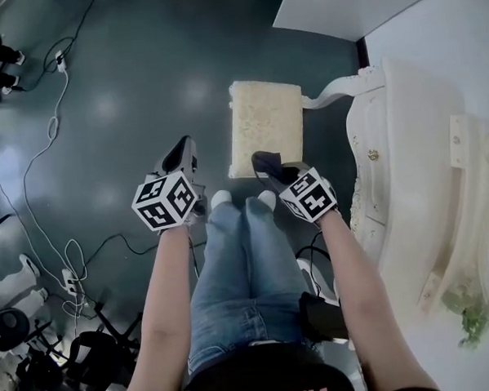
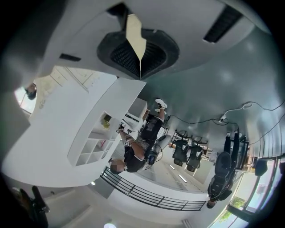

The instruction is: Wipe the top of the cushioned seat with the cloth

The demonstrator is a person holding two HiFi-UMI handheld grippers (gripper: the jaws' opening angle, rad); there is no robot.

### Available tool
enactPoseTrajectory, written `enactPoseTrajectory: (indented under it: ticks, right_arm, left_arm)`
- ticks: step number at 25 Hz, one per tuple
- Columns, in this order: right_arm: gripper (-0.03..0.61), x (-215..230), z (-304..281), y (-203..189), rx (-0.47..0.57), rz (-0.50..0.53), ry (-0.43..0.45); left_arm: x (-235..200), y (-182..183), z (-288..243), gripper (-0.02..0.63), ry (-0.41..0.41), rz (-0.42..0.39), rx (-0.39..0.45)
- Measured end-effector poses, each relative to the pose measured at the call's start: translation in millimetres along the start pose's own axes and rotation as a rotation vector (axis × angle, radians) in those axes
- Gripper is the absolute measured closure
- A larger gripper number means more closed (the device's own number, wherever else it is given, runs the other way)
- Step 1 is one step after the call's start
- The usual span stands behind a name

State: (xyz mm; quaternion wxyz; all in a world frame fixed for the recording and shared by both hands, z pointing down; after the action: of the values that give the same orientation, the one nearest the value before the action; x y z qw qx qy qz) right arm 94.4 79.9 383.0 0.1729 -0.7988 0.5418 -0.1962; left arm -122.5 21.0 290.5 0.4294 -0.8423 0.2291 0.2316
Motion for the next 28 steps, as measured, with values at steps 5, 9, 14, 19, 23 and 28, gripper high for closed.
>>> enactPoseTrajectory:
  ticks: [5, 9, 14, 19, 23, 28]
  right_arm:
    - [0.541, 7.1, 52.5, 32.4, 0.106, -0.019, -0.085]
    - [0.541, 18.7, 102.0, 47.6, 0.201, -0.062, -0.178]
    - [0.541, 35.8, 173.6, 68.3, 0.366, -0.145, -0.312]
    - [0.541, 43.4, 231.2, 87.8, 0.496, -0.181, -0.412]
    - [0.541, 42.2, 264.0, 99.5, 0.528, -0.12, -0.486]
    - [0.541, 37.6, 302.5, 110.0, 0.557, -0.04, -0.56]
  left_arm:
    - [43.2, 28.7, 8.8, 0.609, -0.064, -0.013, 0.032]
    - [74.7, 39.7, 17.2, 0.609, -0.111, -0.009, 0.041]
    - [114.8, 54.9, 37.3, 0.609, -0.167, -0.064, 0.056]
    - [154.6, 75.7, 59.6, 0.609, -0.221, -0.193, 0.106]
    - [179.5, 95.6, 74.2, 0.608, -0.246, -0.258, 0.164]
    - [216.3, 120.2, 96.9, 0.609, -0.279, -0.378, 0.265]
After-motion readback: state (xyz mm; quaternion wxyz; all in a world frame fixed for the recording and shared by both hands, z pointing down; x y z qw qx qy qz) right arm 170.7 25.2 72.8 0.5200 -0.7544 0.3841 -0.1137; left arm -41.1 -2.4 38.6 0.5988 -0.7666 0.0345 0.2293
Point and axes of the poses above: the fingertips, and each gripper's own axes: z backward along the fingers, x to its right, y out of its top, the point moved 1 cm from there along z, backward along the fingers, and after that the axes turned 12 degrees about z, right-handed, at the moved point
